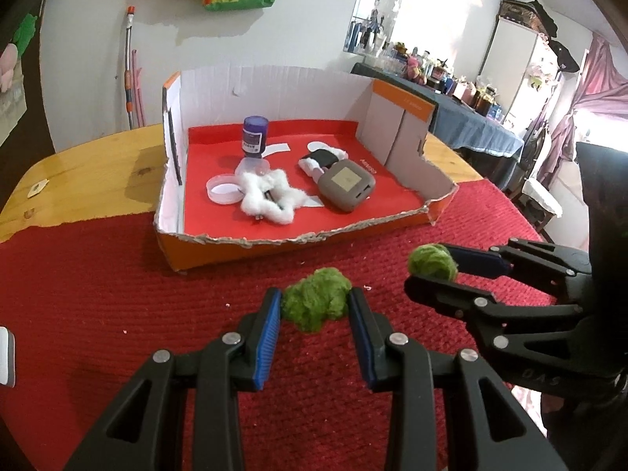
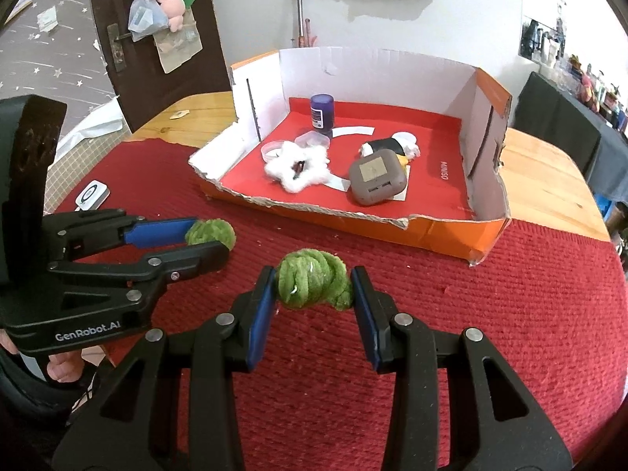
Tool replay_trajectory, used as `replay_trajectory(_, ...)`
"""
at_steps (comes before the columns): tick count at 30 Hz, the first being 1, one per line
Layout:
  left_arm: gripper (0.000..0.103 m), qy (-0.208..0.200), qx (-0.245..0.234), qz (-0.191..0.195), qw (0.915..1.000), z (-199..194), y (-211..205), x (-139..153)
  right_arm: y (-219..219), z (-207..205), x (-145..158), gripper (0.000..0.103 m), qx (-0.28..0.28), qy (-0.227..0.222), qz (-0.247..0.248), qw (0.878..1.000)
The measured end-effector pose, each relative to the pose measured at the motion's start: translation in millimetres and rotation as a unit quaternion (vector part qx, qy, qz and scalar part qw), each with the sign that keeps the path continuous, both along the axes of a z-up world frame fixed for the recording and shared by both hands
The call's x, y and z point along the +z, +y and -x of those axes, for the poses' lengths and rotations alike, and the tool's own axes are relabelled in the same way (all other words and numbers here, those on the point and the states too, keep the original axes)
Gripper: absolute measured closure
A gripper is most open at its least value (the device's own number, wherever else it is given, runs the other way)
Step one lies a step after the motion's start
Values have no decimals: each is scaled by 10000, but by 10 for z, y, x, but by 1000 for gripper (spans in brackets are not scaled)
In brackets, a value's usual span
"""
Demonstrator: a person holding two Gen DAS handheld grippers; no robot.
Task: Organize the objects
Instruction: 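Lift and carry both green plush pieces over the orange box with both tools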
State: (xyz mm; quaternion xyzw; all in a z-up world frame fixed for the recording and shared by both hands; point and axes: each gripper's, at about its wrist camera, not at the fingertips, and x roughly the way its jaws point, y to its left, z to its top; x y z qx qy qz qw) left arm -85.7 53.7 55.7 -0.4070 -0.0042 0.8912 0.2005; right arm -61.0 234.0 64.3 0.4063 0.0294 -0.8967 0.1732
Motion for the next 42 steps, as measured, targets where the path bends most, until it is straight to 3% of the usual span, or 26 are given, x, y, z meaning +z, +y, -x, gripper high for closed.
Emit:
replay_trajectory(30,67,254,-40,-59,9997,278,6,329,7,203,359,66,80,226,-5,9997)
replay_trajectory(42,67,-137,-59,112,9998,632,15,198,46,576,270,66,145,-247,59,9996)
